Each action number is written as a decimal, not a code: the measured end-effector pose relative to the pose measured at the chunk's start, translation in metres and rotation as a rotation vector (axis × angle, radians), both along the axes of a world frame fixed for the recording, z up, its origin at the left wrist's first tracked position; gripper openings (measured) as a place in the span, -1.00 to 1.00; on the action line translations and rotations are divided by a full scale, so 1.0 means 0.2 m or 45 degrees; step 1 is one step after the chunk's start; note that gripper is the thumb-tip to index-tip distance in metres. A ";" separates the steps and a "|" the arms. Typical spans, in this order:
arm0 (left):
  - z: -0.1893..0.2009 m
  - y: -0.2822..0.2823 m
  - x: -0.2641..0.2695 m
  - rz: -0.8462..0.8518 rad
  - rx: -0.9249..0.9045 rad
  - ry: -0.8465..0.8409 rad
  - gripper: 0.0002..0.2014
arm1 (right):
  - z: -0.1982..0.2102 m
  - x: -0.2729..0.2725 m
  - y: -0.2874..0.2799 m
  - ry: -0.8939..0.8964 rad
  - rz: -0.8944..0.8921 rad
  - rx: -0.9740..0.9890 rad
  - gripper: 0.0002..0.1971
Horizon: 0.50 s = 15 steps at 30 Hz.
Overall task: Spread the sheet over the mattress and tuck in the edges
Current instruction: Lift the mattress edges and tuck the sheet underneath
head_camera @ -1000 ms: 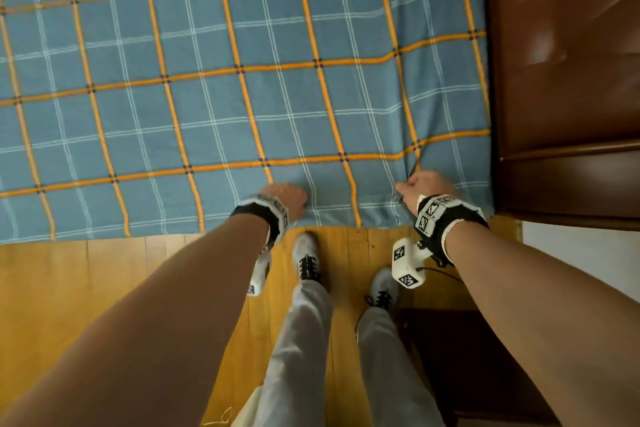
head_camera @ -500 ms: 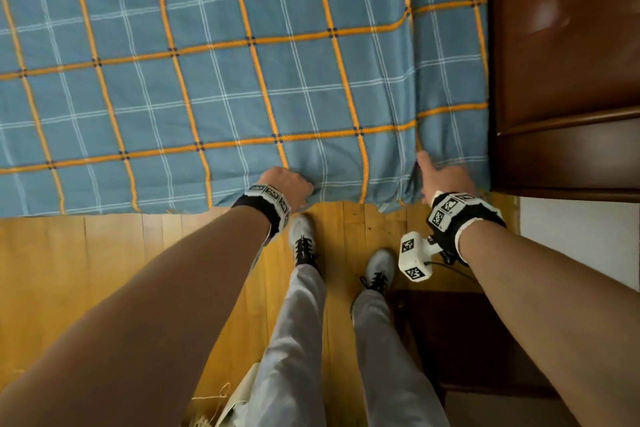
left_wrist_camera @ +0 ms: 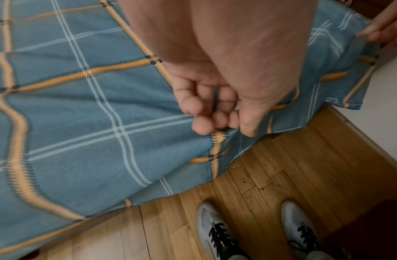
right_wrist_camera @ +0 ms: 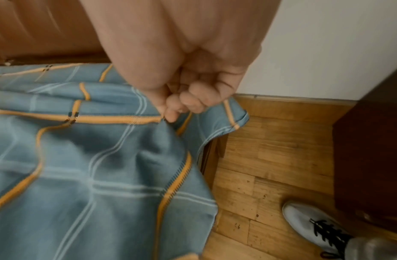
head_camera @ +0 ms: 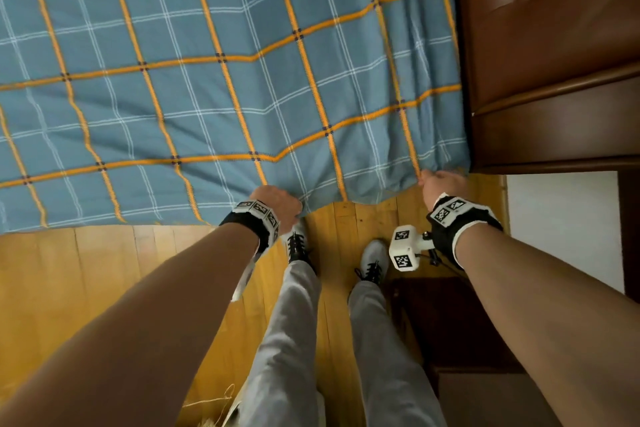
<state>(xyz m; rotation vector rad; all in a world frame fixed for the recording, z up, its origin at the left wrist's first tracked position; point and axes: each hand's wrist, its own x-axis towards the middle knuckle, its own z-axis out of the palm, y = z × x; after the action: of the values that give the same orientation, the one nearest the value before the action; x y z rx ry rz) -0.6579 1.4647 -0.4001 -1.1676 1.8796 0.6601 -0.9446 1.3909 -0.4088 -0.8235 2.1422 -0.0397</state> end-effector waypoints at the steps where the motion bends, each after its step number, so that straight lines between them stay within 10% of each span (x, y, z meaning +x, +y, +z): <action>1: -0.01 0.00 0.00 -0.004 -0.017 -0.001 -0.72 | -0.01 -0.05 0.01 0.010 -0.050 0.007 -0.71; 15: -0.02 -0.01 -0.11 -0.030 0.034 -0.105 -0.85 | -0.08 -0.16 -0.02 0.115 0.110 0.169 -0.71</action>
<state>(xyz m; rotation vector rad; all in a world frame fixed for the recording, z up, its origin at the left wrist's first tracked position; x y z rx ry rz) -0.6796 1.4633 -0.4039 -1.1369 1.8080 0.6128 -0.9772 1.3873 -0.4249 -0.8528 2.1644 0.1856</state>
